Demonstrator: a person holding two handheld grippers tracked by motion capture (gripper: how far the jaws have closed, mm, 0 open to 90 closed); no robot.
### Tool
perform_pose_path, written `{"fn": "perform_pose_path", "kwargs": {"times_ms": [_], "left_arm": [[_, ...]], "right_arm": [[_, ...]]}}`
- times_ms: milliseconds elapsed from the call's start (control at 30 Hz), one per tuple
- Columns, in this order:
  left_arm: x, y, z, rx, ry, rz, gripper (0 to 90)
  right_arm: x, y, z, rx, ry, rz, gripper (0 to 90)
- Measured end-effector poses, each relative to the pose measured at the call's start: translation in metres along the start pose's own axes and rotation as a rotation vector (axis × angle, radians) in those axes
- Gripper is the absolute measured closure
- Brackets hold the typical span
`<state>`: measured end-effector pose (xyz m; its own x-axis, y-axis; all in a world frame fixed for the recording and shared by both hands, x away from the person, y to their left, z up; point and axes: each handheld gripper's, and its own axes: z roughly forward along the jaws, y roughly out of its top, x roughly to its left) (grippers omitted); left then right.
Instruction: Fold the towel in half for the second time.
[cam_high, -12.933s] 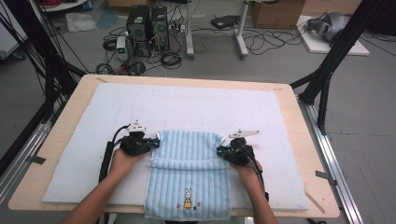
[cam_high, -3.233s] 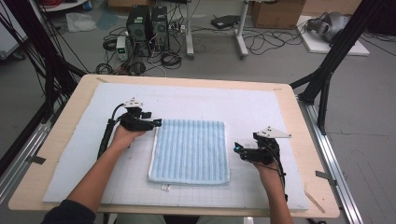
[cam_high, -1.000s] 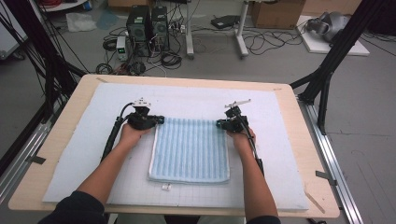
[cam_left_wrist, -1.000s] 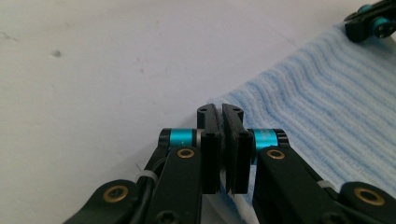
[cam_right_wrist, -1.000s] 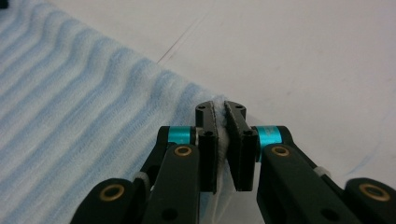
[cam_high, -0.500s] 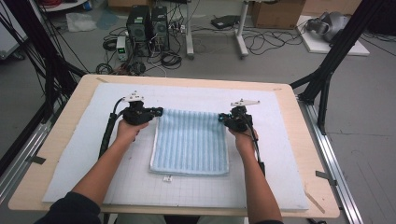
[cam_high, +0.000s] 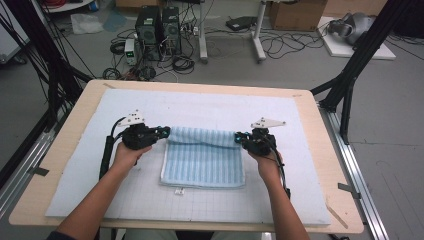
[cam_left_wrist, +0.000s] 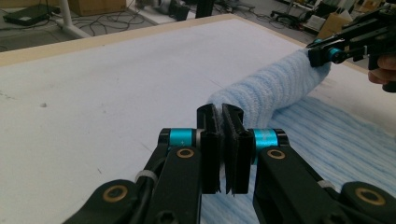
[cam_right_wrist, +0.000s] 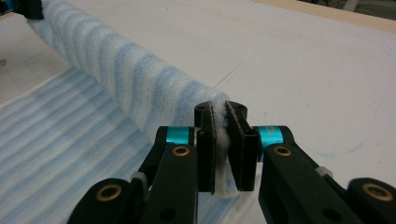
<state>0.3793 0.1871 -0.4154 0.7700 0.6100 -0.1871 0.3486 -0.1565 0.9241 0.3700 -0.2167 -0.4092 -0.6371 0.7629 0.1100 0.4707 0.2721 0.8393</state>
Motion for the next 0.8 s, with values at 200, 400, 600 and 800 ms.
{"fn": "perform_pose_path", "kwargs": {"times_ms": [200,400,600,800], "left_arm": [[-0.017,-0.01,-0.012,-0.005,-0.031,0.021,85.4],[-0.029,-0.023,-0.024,-0.013,-0.054,0.022,85.4],[-0.04,-0.037,-0.032,0.014,-0.07,0.031,85.2],[-0.048,-0.045,-0.038,0.03,-0.077,0.045,85.0]], "right_arm": [[0.011,-0.012,-0.013,-0.005,0.008,-0.009,82.2],[0.025,-0.027,-0.027,-0.009,0.032,-0.013,81.7],[0.036,-0.042,-0.035,0.0,0.032,-0.027,81.3],[0.044,-0.054,-0.04,0.006,0.042,-0.031,81.3]]}}
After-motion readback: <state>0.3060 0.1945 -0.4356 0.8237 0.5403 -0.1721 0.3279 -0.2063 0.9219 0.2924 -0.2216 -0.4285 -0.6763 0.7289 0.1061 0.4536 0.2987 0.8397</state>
